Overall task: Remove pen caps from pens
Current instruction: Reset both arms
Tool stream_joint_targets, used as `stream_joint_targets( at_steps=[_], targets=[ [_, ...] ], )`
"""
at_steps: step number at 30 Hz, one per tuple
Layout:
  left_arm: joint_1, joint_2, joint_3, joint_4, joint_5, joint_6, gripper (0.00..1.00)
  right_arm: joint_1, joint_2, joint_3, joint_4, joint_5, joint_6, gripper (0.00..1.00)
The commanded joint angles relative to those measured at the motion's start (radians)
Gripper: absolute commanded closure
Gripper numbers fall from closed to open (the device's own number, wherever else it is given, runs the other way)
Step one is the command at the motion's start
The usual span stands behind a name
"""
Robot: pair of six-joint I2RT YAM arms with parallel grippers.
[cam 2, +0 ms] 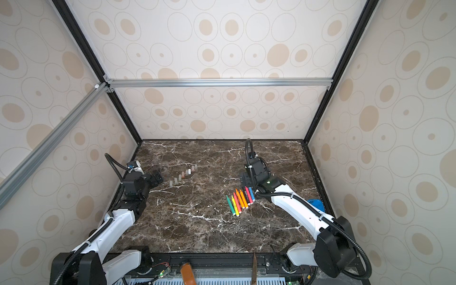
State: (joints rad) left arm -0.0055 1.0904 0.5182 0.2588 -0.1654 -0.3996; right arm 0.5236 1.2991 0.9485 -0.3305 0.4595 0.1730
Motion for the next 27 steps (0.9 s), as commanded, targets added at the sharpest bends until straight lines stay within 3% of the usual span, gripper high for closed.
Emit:
stream_joint_targets(
  at_steps=[1, 4, 6, 11, 18, 21, 24, 26, 27],
  targets=[
    [0.006, 0.043, -0.051, 0.144, -0.072, 0.057, 0.00, -0.068, -0.046, -0.127, 0.112, 0.162, -0.114, 0.01],
    [0.007, 0.047, -0.156, 0.363, -0.126, 0.104, 0.00, -0.124, -0.091, -0.343, 0.408, 0.176, -0.246, 0.00],
    [0.007, 0.078, -0.239, 0.536, -0.134, 0.136, 0.00, -0.164, -0.099, -0.453, 0.582, 0.167, -0.261, 0.00],
    [0.006, 0.251, -0.271, 0.729, -0.086, 0.180, 0.00, -0.281, -0.059, -0.569, 0.809, 0.136, -0.155, 0.00],
    [0.001, 0.329, -0.305, 0.943, -0.064, 0.289, 0.00, -0.349, 0.090, -0.659, 1.275, 0.077, -0.180, 0.00],
    [-0.003, 0.430, -0.260, 0.953, 0.020, 0.330, 0.00, -0.383, 0.200, -0.665, 1.407, -0.008, -0.179, 0.00],
    [-0.009, 0.446, -0.252, 0.951, 0.047, 0.347, 0.00, -0.397, 0.210, -0.643, 1.322, -0.111, -0.179, 0.00],
    [-0.009, 0.450, -0.251, 0.954, 0.060, 0.354, 0.00, -0.397, 0.290, -0.643, 1.448, -0.088, -0.200, 0.00],
    [-0.009, 0.453, -0.251, 0.959, 0.061, 0.354, 0.00, -0.399, 0.263, -0.622, 1.366, -0.091, -0.185, 0.00]
  ],
)
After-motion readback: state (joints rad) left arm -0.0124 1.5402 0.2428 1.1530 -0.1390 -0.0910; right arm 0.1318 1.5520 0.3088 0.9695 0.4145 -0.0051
